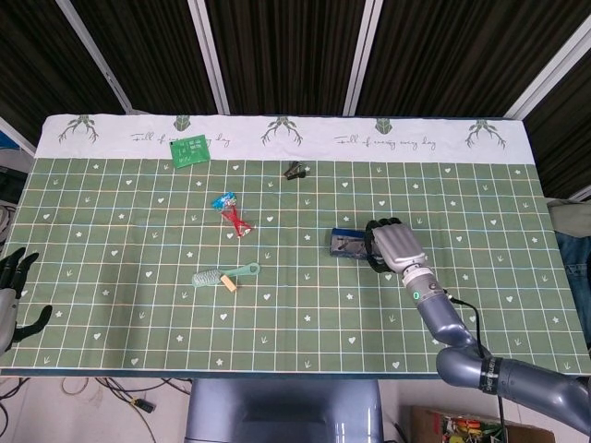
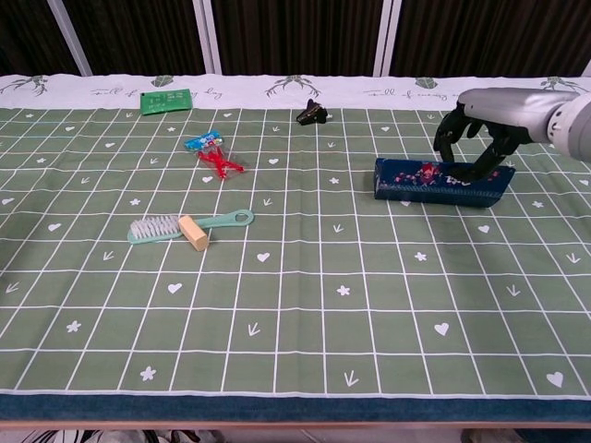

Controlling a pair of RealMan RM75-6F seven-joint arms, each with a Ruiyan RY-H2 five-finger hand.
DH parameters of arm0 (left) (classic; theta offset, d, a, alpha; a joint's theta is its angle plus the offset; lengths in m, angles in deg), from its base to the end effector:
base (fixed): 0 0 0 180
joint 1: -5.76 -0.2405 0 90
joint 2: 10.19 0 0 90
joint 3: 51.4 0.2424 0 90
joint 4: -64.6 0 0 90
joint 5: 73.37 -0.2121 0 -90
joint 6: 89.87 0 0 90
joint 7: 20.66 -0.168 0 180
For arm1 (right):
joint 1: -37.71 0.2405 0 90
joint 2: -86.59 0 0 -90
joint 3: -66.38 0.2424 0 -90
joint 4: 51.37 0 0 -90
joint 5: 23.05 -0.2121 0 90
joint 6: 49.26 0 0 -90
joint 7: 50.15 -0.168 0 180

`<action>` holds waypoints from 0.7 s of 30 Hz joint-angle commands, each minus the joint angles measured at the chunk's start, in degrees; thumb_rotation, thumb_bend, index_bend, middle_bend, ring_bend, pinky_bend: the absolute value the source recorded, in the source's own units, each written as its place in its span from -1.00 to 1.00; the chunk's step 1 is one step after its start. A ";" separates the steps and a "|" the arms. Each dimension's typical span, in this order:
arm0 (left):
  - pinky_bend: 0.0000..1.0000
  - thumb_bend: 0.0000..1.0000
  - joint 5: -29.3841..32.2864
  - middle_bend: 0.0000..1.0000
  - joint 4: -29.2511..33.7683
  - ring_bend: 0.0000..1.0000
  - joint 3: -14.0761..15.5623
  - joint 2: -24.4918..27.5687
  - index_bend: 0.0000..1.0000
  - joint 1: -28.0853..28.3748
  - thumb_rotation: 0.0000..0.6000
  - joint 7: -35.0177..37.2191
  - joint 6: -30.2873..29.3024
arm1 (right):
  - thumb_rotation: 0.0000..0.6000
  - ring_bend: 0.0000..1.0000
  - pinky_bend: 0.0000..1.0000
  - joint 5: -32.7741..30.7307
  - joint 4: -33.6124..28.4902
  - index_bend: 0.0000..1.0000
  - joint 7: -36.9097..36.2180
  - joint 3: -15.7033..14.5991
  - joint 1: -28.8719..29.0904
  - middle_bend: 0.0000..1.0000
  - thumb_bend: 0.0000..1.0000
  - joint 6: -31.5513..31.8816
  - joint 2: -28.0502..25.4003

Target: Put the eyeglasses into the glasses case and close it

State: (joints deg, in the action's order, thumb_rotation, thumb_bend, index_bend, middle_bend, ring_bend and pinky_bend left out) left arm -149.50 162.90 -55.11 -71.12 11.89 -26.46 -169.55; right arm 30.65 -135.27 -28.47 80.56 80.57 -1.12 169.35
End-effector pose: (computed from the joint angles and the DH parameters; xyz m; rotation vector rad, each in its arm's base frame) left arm -0.3088 0.2102 0.1554 -1.3254 -0.9887 -0.7573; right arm -0.1619 -0.3887 0.0067 1.7751 -1.0350 0.7993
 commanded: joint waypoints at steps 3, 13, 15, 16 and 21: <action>-1.00 -0.36 -0.02 -1.00 -0.03 -1.00 0.00 0.02 -0.88 -0.01 1.00 0.04 -0.02 | 1.00 -0.53 -0.58 -2.49 -0.31 0.36 1.32 0.65 1.41 -0.47 0.08 -0.34 -0.22; -1.00 -0.36 0.01 -1.00 -0.03 -1.00 -0.01 0.07 -0.87 -0.03 1.00 0.12 -0.05 | 1.00 -0.54 -0.58 -7.61 2.84 0.39 3.56 0.87 4.47 -0.51 0.08 -2.10 0.56; -1.00 -0.36 0.13 -1.00 -0.04 -1.00 -0.06 0.08 -0.88 -0.04 1.00 0.11 -0.05 | 1.00 -0.54 -0.58 -8.55 3.66 0.40 3.82 0.89 5.04 -0.51 0.08 -2.47 0.80; -1.00 -0.36 0.19 -1.00 -0.02 -1.00 -0.09 0.09 -0.88 -0.03 1.00 0.12 -0.04 | 1.00 -0.54 -0.58 -9.04 4.03 0.40 3.86 0.94 5.30 -0.51 0.08 -2.67 0.90; -1.00 -0.36 0.14 -1.00 -0.02 -1.00 -0.05 0.08 -0.88 -0.05 1.00 0.04 -0.07 | 1.00 -0.54 -0.58 -11.68 6.03 0.40 4.24 0.91 6.69 -0.53 0.08 -3.96 1.29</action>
State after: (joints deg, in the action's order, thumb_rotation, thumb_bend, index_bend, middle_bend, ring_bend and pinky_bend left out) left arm -149.37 162.88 -55.15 -71.04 11.83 -26.42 -169.62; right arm 19.70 -129.87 -24.43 81.50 86.76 -4.60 170.46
